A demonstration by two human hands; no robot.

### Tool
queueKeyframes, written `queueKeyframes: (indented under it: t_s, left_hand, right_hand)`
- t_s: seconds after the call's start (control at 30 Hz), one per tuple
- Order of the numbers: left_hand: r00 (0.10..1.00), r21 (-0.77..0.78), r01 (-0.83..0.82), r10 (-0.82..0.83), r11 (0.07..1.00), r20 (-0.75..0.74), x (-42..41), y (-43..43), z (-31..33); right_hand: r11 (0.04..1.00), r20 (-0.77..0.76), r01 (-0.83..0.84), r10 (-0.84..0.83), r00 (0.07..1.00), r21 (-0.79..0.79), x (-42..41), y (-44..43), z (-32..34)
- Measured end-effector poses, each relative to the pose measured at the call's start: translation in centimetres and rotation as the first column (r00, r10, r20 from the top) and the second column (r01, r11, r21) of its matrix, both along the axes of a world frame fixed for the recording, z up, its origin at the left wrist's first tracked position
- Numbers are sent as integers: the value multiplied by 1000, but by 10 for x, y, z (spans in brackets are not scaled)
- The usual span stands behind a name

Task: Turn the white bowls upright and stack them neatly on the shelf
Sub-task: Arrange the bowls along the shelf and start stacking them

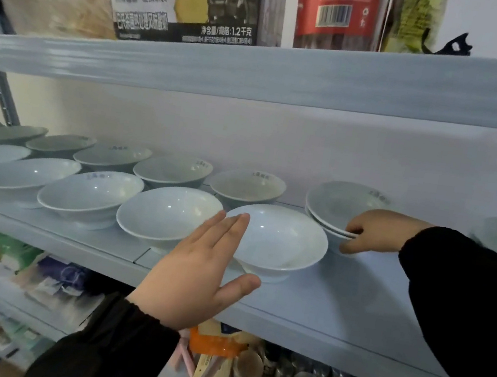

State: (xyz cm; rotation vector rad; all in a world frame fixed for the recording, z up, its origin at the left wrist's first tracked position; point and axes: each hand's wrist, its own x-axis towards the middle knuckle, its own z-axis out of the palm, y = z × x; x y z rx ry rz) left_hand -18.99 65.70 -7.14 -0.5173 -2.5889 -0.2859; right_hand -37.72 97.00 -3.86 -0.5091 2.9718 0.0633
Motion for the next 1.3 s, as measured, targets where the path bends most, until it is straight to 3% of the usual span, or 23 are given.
queueKeyframes:
  t_s: [0.3,0.5,0.77,0.87,1.0,1.1,1.3]
  left_hand:
    - [997,45,51,-48,998,-52,-20,-65,4]
    - [995,34,86,-84,996,-51,-30,-98,5]
    - [992,31,120,-119,992,-32,-35,-139,1]
    - [992,-15,122,-122,992,1,-37,-151,-7]
    - [990,-65,139,-136,988,40,-46,-152,-14]
    - [978,-228,115,-69,967,199,-65,-154,-17]
    - [977,-347,66,9,936,211,-78,-152,-21]
  right_hand:
    - [983,-117,186,-183,976,15,22,-37,8]
    - [971,-291,79,-145,946,-228,68,-93,29]
    - [960,-311,-52,-38,950,-276,125,-170,5]
    - [964,-273,-30,-45,961,-265,130,-185,-17]
    - [943,-342,-58,-61,938,-328,142,-192,-32]
    - [933,-360,-45,-93,928,-356,150,-193,-36]
    - [901,-361,-27,-146,921,-433,157,-182,-46]
